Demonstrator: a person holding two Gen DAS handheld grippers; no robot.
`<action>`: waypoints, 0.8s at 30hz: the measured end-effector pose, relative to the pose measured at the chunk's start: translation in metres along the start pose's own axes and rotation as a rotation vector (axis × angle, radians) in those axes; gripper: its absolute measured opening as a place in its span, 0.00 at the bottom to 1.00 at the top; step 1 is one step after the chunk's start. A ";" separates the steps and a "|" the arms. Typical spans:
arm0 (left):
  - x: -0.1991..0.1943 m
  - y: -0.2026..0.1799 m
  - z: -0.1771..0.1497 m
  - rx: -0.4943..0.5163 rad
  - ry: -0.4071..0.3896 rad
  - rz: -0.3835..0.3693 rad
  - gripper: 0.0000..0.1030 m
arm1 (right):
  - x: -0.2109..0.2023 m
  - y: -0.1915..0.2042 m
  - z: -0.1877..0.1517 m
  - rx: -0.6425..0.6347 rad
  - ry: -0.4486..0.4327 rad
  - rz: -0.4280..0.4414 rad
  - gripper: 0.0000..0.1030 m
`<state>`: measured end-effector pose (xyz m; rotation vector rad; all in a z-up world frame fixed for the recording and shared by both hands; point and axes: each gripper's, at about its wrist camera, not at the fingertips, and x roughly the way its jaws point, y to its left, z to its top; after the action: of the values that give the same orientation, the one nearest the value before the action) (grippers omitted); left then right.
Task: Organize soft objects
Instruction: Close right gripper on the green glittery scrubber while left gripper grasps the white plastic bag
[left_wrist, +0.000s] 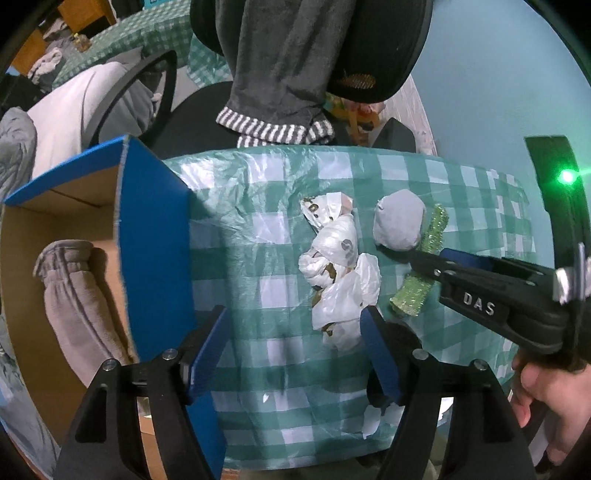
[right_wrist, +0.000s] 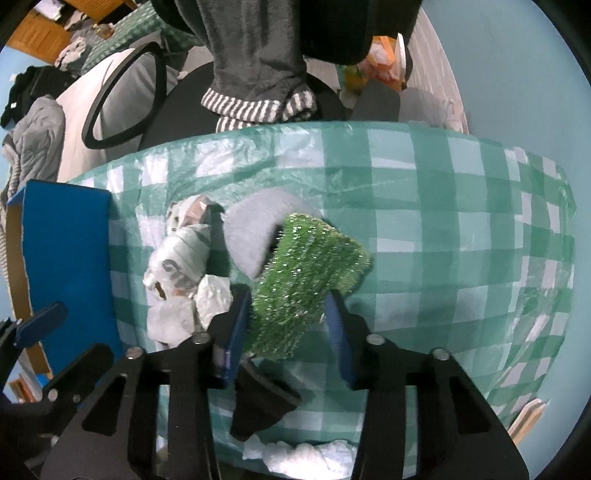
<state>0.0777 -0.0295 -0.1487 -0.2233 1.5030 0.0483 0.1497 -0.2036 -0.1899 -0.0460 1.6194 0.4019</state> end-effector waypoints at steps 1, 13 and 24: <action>0.003 -0.001 0.001 -0.003 0.006 -0.005 0.73 | 0.000 -0.002 -0.002 0.006 0.000 0.006 0.28; 0.035 -0.014 0.009 -0.043 0.076 -0.041 0.74 | -0.014 -0.026 -0.019 0.008 -0.058 0.047 0.08; 0.061 -0.023 0.017 -0.085 0.111 -0.027 0.74 | -0.030 -0.042 -0.035 -0.005 -0.102 0.049 0.08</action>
<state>0.1027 -0.0559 -0.2053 -0.3190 1.6097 0.0792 0.1306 -0.2587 -0.1689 0.0108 1.5211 0.4394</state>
